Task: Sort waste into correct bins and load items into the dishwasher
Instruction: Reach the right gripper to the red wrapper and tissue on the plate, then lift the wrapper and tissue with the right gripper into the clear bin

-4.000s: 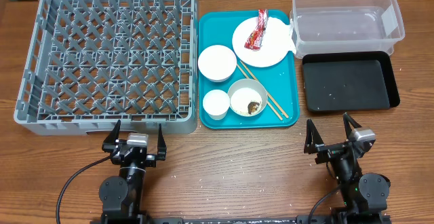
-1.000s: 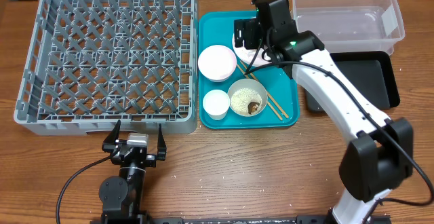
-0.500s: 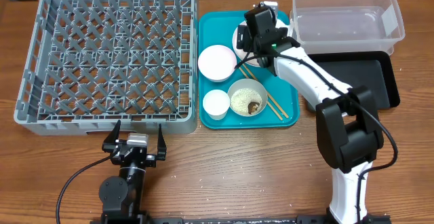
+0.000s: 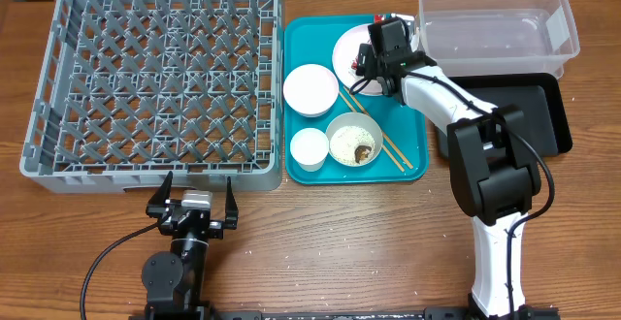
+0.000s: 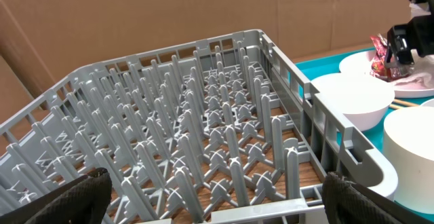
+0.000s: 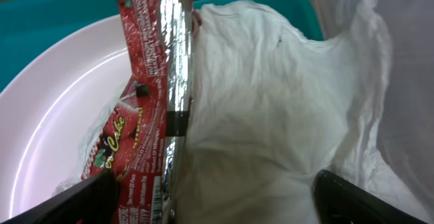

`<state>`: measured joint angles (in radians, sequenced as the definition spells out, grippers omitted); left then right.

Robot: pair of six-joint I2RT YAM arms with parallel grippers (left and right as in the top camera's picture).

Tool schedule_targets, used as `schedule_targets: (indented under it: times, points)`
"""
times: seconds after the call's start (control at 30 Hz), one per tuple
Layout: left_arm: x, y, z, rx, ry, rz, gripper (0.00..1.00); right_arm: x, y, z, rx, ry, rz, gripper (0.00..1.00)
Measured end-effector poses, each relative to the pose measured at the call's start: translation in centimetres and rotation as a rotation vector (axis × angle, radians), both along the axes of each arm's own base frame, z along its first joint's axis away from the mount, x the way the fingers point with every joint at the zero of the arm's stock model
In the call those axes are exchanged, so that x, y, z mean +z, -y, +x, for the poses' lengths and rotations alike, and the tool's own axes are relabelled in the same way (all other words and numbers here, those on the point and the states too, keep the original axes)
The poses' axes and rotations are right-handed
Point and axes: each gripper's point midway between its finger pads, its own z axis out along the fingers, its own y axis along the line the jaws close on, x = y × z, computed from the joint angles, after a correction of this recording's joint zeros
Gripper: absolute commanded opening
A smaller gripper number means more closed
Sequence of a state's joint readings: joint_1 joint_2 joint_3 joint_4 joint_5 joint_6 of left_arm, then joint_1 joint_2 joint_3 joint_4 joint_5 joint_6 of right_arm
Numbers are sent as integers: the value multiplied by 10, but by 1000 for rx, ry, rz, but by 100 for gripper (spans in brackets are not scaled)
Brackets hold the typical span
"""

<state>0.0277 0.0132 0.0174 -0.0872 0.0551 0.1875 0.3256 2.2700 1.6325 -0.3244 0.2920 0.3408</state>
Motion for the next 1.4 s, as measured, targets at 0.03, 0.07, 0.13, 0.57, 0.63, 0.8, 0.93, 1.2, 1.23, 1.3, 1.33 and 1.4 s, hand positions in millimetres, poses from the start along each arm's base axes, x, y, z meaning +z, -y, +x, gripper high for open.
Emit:
schedule_targets:
  times: [0.03, 0.07, 0.13, 0.57, 0.63, 0.8, 0.93, 1.2, 1.23, 1.3, 1.33, 1.4]
  points:
    - [0, 0, 0, 0, 0, 0, 100, -1, -2, -1, 5, -4, 6, 90]
    - [0, 0, 0, 0, 0, 0, 100, -2, -4, -1, 12, -7, 12, 88]
    - [0, 0, 0, 0, 0, 0, 100, -3, -7, -2, 22, -15, 23, 84]
    - [0, 0, 0, 0, 0, 0, 100, -16, -17, -13, 45, -79, 59, 4]
    - [0, 0, 0, 0, 0, 0, 100, -16, -19, -15, 46, -87, 59, 4]
    - [0, 0, 0, 0, 0, 0, 100, -13, -20, -20, 51, -111, 57, 4]
    - [0, 0, 0, 0, 0, 0, 100, 3, -21, -26, 60, -118, 66, 4]
    - [0, 0, 0, 0, 0, 0, 100, 142, -22, -28, 76, 117, 144, 4]
    - [0, 0, 0, 0, 0, 0, 100, 164, -20, -29, 72, 161, 153, 4]
    - [0, 0, 0, 0, 0, 0, 100, 191, -13, -31, 42, 221, 158, 4]
    - [0, 0, 0, 0, 0, 0, 100, 200, -6, -31, 16, 245, 156, 4]
    - [0, 0, 0, 0, 0, 0, 100, 208, 14, -27, -63, 273, 139, 4]
